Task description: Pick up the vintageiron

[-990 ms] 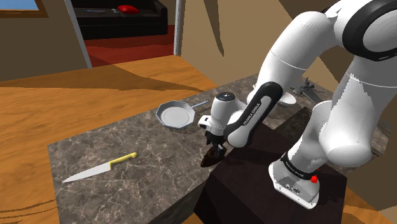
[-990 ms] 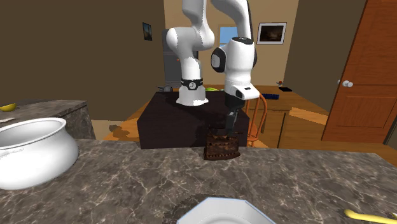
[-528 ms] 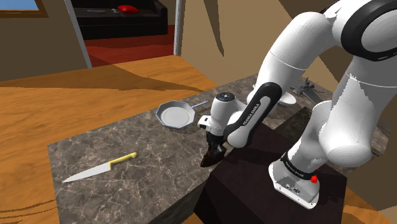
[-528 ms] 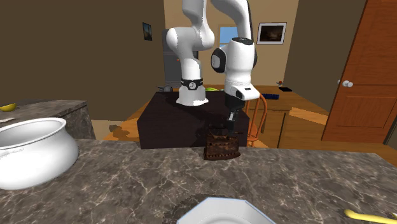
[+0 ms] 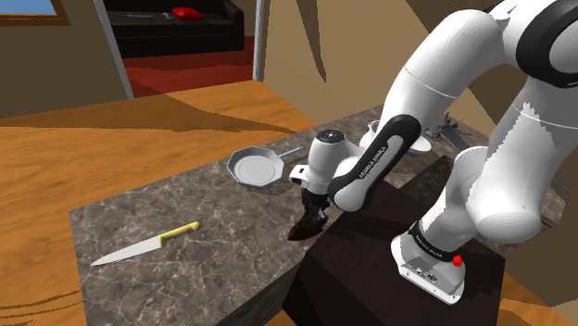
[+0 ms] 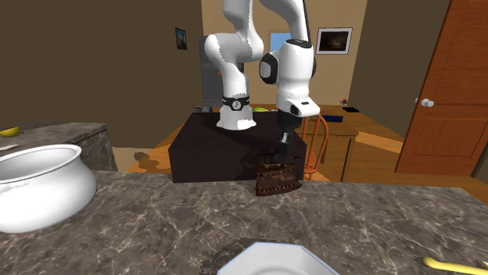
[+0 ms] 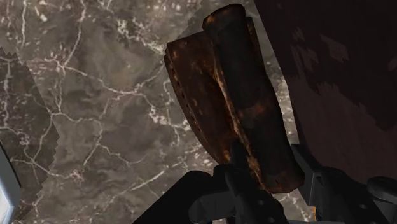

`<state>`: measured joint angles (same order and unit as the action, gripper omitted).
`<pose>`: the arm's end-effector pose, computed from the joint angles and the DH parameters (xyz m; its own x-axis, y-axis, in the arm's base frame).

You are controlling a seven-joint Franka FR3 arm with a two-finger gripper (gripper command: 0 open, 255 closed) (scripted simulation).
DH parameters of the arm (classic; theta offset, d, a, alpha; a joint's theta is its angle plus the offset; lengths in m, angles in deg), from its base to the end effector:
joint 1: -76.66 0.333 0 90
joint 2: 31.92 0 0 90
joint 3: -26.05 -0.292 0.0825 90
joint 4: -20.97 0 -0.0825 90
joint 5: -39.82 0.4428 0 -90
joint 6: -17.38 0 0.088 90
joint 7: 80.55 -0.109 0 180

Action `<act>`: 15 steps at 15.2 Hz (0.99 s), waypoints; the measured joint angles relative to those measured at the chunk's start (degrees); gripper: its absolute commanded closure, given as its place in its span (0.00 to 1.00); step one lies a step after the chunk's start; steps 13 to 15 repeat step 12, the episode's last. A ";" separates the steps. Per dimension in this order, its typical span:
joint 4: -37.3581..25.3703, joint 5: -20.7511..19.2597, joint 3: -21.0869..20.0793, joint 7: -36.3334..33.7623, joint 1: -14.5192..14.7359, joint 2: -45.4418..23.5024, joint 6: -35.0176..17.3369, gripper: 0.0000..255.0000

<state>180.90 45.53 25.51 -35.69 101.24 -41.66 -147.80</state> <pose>0.3374 0.1523 0.0704 0.4304 0.9016 -0.0425 0.8990 -0.4324 -0.0697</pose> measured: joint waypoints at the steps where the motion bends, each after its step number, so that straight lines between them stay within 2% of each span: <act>1: 0.11 -0.24 0.17 -0.13 0.05 1.04 0.93 1.00; 11: 1.28 -2.27 0.83 -1.71 0.12 12.14 10.84 1.00; 15: 1.38 -2.39 0.90 -1.69 0.04 12.82 11.45 1.00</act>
